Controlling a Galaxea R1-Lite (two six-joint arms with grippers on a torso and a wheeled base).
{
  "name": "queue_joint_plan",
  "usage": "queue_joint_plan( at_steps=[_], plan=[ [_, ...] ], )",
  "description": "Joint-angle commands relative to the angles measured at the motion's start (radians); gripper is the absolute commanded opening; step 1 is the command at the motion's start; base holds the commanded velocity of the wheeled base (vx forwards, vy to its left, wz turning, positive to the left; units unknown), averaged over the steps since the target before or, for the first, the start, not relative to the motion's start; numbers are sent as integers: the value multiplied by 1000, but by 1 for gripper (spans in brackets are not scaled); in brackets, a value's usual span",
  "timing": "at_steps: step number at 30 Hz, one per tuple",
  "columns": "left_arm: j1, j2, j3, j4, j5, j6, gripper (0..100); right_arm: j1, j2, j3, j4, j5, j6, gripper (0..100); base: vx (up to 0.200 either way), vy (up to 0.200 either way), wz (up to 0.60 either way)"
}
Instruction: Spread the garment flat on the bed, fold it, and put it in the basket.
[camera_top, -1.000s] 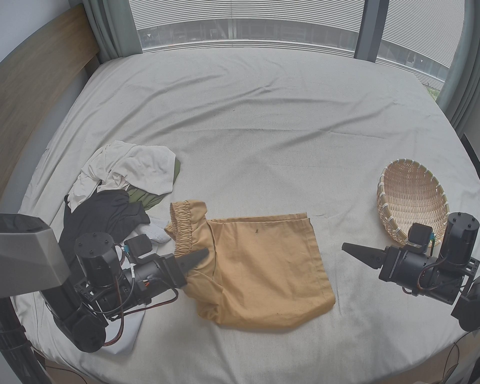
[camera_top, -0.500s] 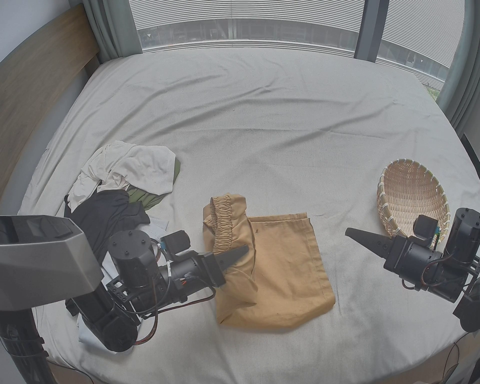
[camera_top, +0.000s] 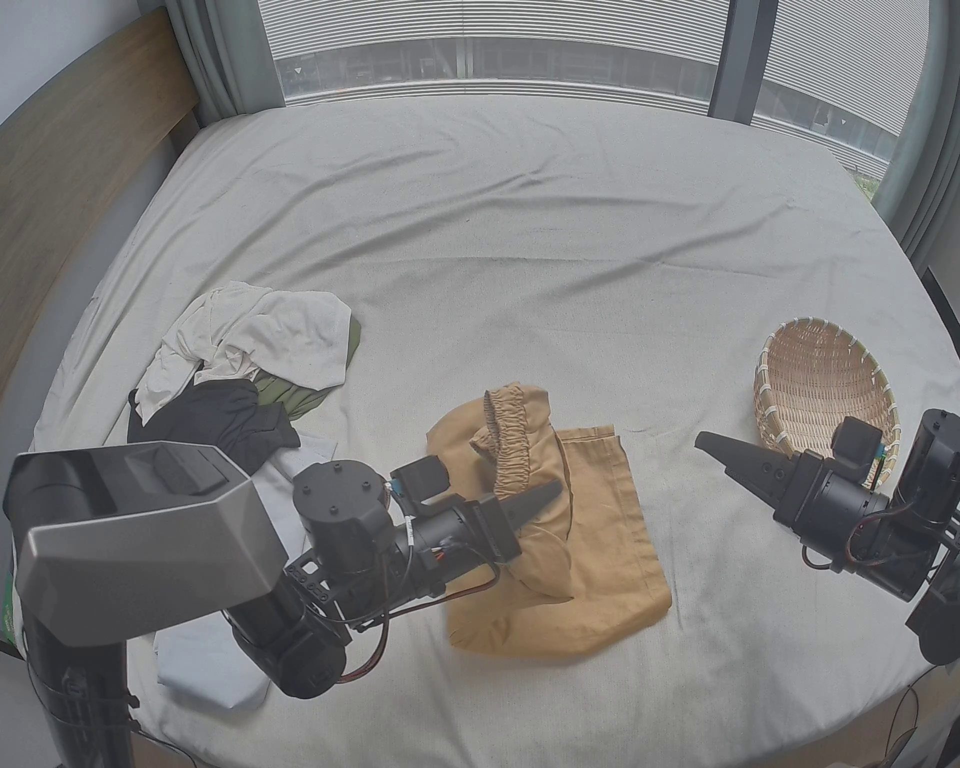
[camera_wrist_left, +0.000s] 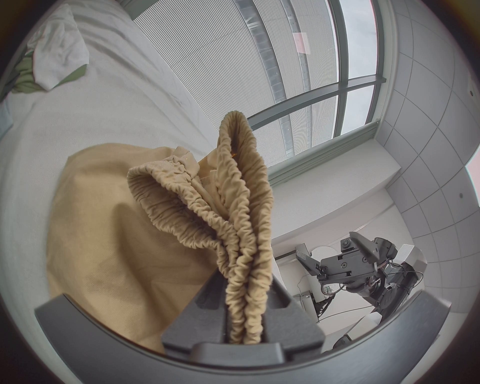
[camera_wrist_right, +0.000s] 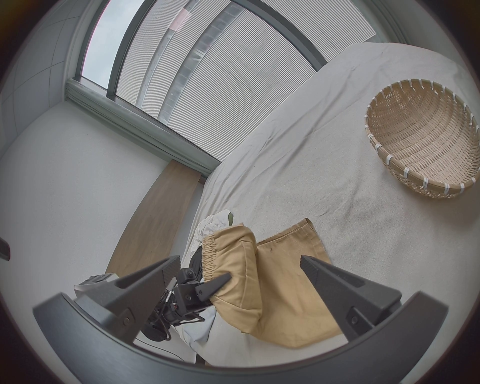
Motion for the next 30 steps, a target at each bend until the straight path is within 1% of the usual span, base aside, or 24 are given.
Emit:
queue_joint_plan(
  at_steps=[1,4,12,13,18,28,29,30],
  plan=[
    [-25,65,-39,-1,5,-4,0,2,6,-4,0,3,0,100,0,0,0],
    [-30,79,-61,-2,2,-4,0,2,4,-6,0,3,0,100,0,0,0],
    [-27,80,-66,7,4,-4,0,0,13,-6,-1,4,0,100,0,0,0],
    [-27,80,-73,19,7,-4,100,2,20,-6,-1,4,2,100,0,0,0],
    [-28,80,-92,36,8,-2,100,2,27,-3,-1,6,2,100,0,0,0],
    [-36,69,-81,41,27,10,100,3,59,-1,-3,6,2,100,0,0,0],
    [-70,68,-93,71,37,16,100,3,70,-3,-3,6,3,100,0,0,0],
    [-76,68,-102,91,40,28,100,5,73,-3,-4,4,3,100,0,0,0]
  ],
)
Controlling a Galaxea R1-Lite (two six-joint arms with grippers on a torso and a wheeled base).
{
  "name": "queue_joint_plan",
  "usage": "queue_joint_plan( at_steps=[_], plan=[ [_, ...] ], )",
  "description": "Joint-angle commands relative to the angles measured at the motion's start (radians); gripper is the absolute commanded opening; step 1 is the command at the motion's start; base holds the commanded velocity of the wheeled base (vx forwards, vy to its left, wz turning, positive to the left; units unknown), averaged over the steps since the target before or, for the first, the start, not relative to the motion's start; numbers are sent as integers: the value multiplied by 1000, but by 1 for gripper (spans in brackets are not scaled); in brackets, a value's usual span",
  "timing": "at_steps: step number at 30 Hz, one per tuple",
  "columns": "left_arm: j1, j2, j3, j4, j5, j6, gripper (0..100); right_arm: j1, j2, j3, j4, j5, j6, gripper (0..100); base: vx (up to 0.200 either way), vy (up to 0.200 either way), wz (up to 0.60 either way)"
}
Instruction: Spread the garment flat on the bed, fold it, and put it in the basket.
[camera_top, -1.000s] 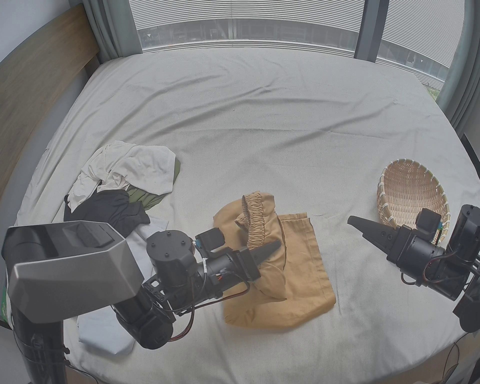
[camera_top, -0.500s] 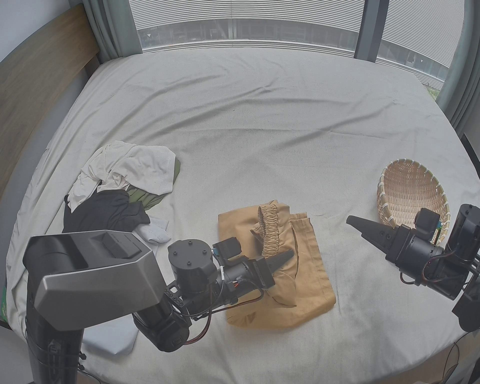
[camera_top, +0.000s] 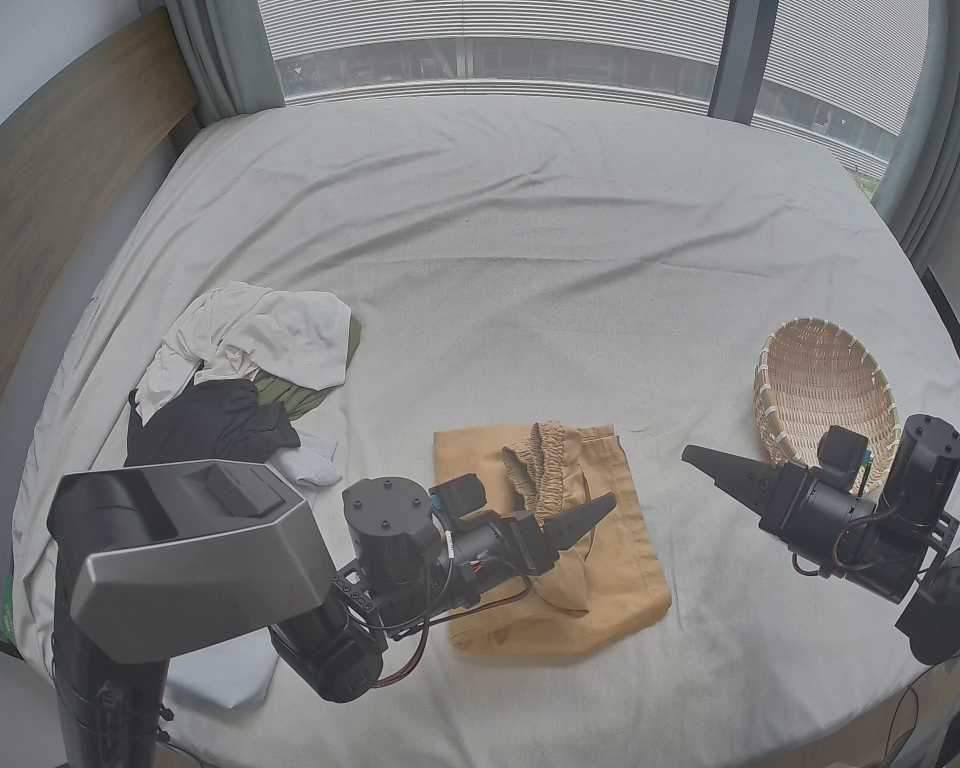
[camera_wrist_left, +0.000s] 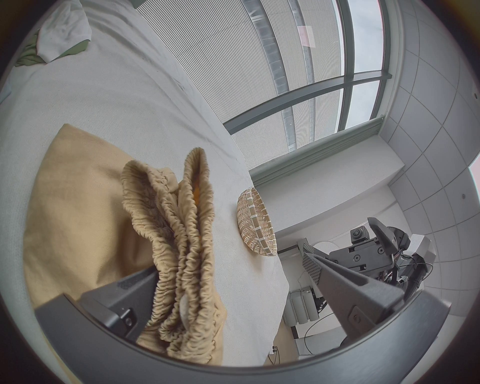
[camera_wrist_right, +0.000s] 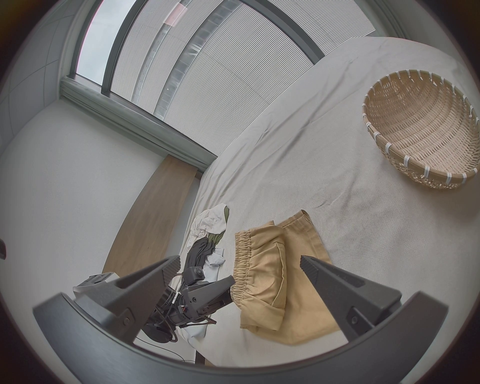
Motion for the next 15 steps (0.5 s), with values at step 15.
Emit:
queue_joint_plan(
  at_steps=[15],
  plan=[
    [22,-71,26,52,56,54,100,10,64,22,-48,-3,0,100,0,0,0]
  ],
)
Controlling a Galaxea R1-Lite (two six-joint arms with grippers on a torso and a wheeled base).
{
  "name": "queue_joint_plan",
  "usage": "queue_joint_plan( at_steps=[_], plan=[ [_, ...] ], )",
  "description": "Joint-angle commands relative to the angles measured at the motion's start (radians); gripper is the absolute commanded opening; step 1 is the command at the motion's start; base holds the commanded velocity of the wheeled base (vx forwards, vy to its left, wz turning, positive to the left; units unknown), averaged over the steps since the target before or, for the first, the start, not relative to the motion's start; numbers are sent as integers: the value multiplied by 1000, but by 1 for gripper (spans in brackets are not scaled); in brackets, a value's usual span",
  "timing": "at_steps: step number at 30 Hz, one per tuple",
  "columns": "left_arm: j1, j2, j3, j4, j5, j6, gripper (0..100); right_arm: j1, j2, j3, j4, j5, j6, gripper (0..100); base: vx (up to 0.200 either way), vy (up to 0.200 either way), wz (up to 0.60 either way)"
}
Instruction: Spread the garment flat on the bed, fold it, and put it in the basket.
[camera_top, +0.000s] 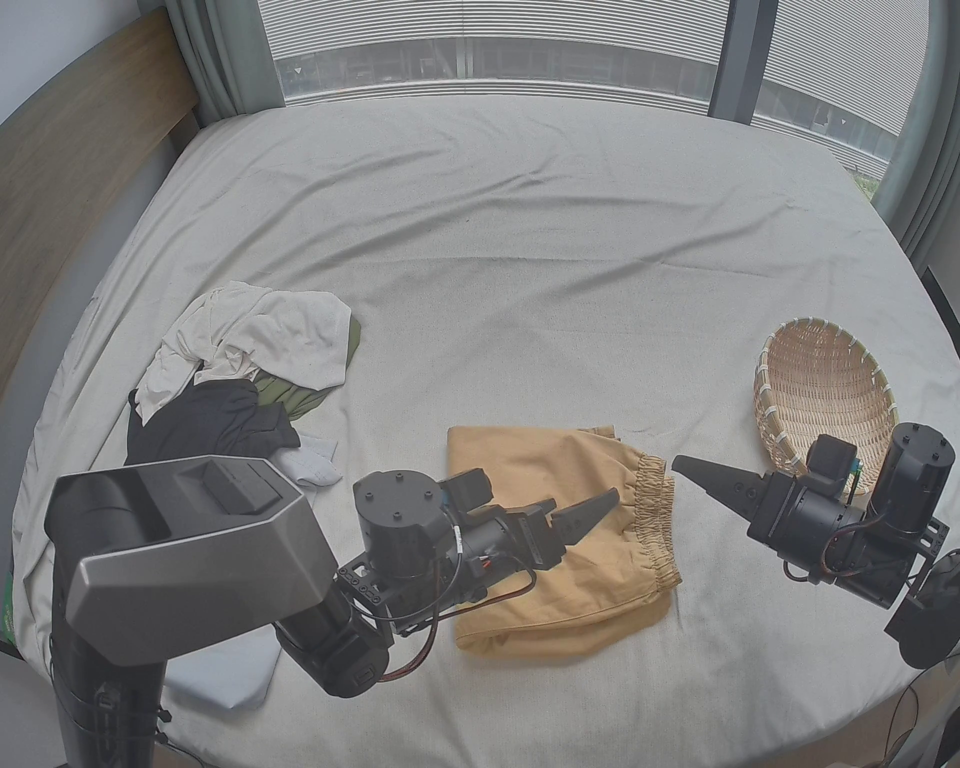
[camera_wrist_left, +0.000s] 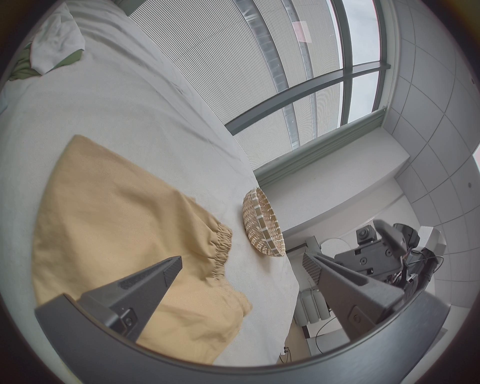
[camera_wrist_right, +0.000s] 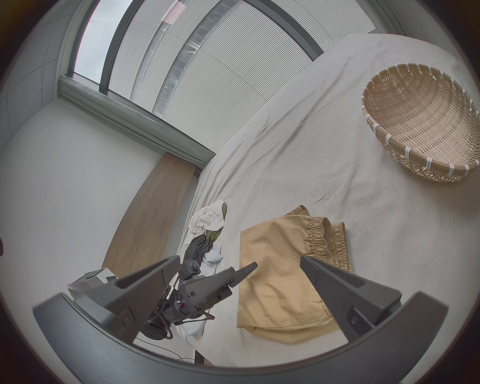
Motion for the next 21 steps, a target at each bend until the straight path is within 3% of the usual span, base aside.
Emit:
queue_joint_plan(
  at_steps=[1,12,21],
  plan=[
    [24,-76,72,-13,6,3,100,0,16,7,1,0,-1,100,0,0,0],
    [109,-311,415,-26,4,147,100,34,69,67,19,-6,-9,100,0,0,0],
    [247,-355,636,-111,-3,231,100,46,68,70,241,-11,-27,100,0,0,0]
  ],
)
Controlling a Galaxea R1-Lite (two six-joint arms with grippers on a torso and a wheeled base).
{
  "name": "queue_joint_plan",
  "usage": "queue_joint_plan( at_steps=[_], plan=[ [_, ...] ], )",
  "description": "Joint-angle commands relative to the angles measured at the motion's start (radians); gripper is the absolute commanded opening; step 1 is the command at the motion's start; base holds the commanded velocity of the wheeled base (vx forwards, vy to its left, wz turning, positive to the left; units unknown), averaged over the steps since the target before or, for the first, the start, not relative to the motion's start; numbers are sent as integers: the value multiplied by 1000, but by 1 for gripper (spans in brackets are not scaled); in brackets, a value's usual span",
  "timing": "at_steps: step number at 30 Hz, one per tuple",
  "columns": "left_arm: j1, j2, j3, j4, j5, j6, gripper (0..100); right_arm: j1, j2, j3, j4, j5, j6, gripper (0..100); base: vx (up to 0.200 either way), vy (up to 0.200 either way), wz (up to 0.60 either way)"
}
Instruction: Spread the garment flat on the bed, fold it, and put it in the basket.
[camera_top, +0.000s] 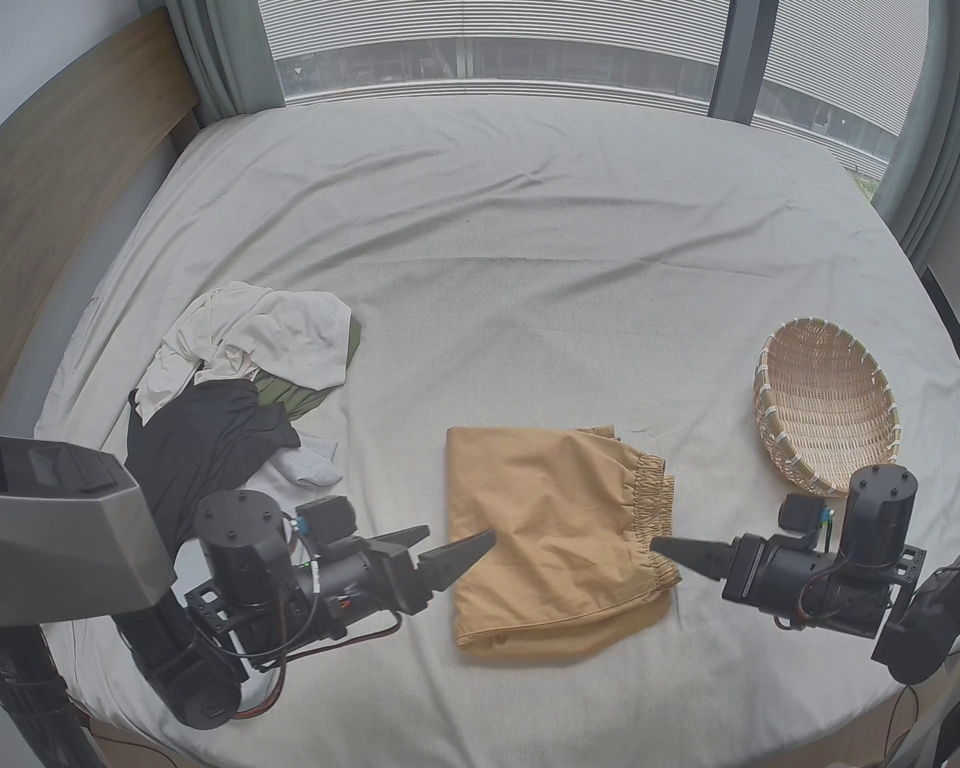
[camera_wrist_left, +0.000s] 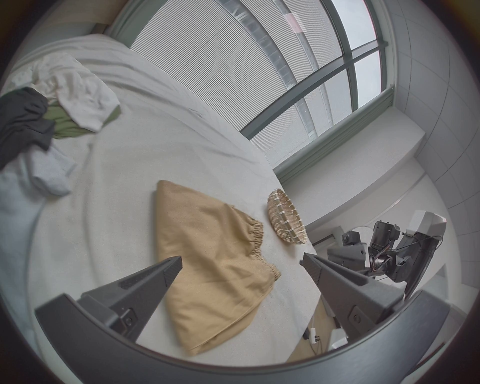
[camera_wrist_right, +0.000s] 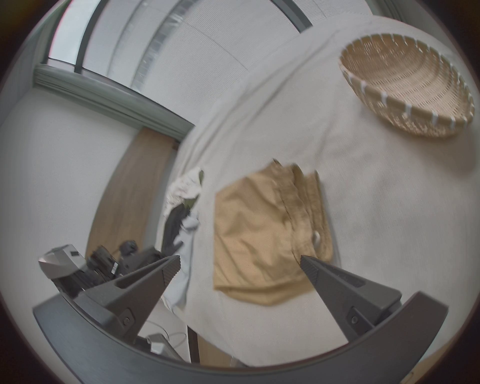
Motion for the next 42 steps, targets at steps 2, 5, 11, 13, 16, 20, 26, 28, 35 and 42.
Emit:
queue_joint_plan(
  at_steps=[2,5,11,13,16,20,26,28,35,42],
  plan=[
    [126,-69,130,-23,-10,54,100,10,14,10,92,-5,-6,100,0,0,0],
    [160,-90,147,-23,-13,53,100,1,56,9,92,-6,-6,100,0,0,0],
    [232,-122,167,-23,-62,70,100,-2,143,7,83,-28,-5,100,0,0,0],
    [263,-119,155,-22,-82,83,100,-2,165,4,83,-31,-3,100,0,0,0],
    [298,-112,155,-22,-107,142,100,0,194,3,75,-31,-2,100,0,0,0],
    [346,-109,173,-22,-142,166,100,0,251,-3,12,-31,-5,100,0,0,0],
    [367,-98,181,-22,-185,166,100,0,373,-3,-147,-34,-3,100,0,0,0],
    [366,-98,181,-22,-185,166,100,0,386,-2,-166,-34,-3,100,0,0,0],
    [363,-102,182,-23,-187,166,100,-3,415,1,-233,-35,-3,100,0,0,0],
    [363,-104,181,-23,-188,166,100,-2,422,-13,-235,-37,-8,100,0,0,0]
  ],
)
